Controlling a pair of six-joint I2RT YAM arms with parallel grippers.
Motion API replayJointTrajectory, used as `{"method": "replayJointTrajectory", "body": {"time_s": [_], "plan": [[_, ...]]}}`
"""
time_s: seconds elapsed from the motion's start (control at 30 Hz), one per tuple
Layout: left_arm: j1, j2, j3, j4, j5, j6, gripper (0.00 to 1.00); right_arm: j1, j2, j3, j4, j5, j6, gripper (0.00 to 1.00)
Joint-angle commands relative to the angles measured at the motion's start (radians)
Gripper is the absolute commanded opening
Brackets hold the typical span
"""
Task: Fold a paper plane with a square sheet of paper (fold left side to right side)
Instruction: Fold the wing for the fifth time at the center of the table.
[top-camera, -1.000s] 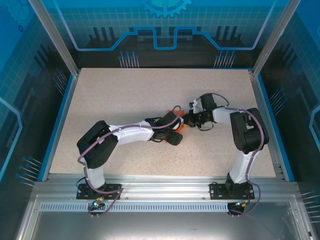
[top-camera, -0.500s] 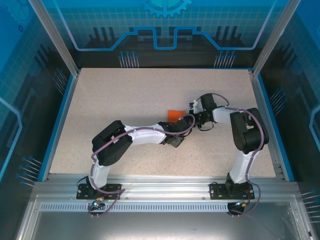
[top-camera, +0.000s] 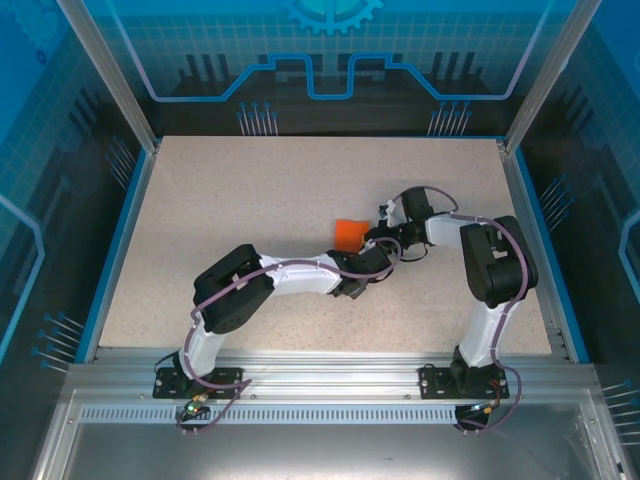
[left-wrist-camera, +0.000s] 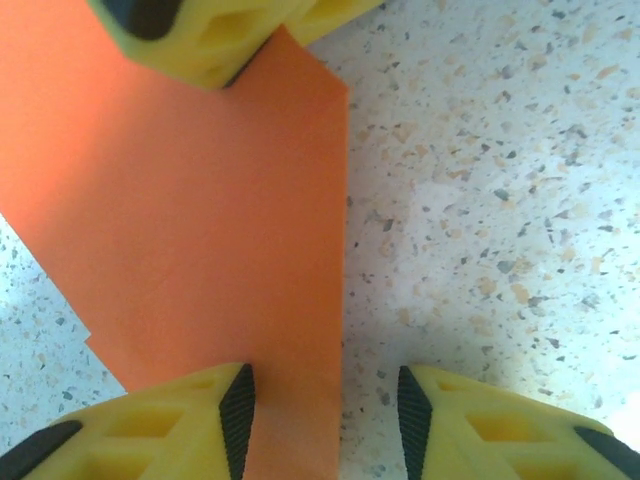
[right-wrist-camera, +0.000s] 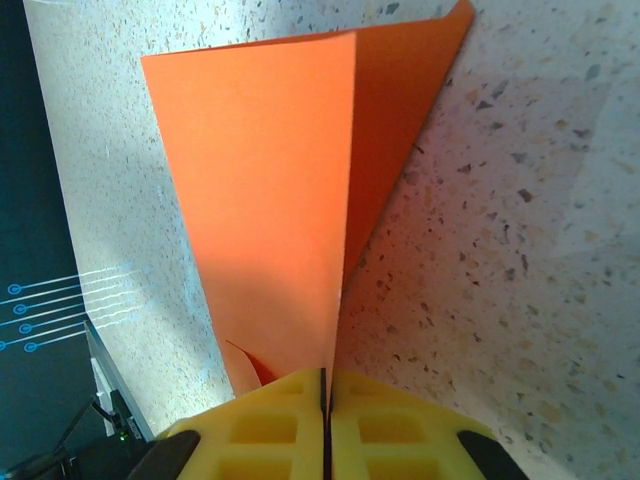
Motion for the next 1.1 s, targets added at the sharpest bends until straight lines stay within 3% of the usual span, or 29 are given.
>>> {"method": "replayJointTrajectory", "body": {"time_s": [0.0, 0.67, 1.07], "plan": [[0.006, 0.032, 0.022, -0.007, -0.044, 0.011, 0.43, 0.020, 0.006, 0.025, -0.030, -0.025, -0.007, 0.07], [0.014, -0.038, 0.027, -0.018, -0.032, -0.025, 0.02, 0.018, -0.010, 0.065, -0.116, -0.018, -0.070, 0.12], [0.117, -0.121, 0.003, 0.005, 0.284, -0.105, 0.00, -0.073, -0.165, 0.015, -0.143, -0.005, -0.085, 0.62]]}}
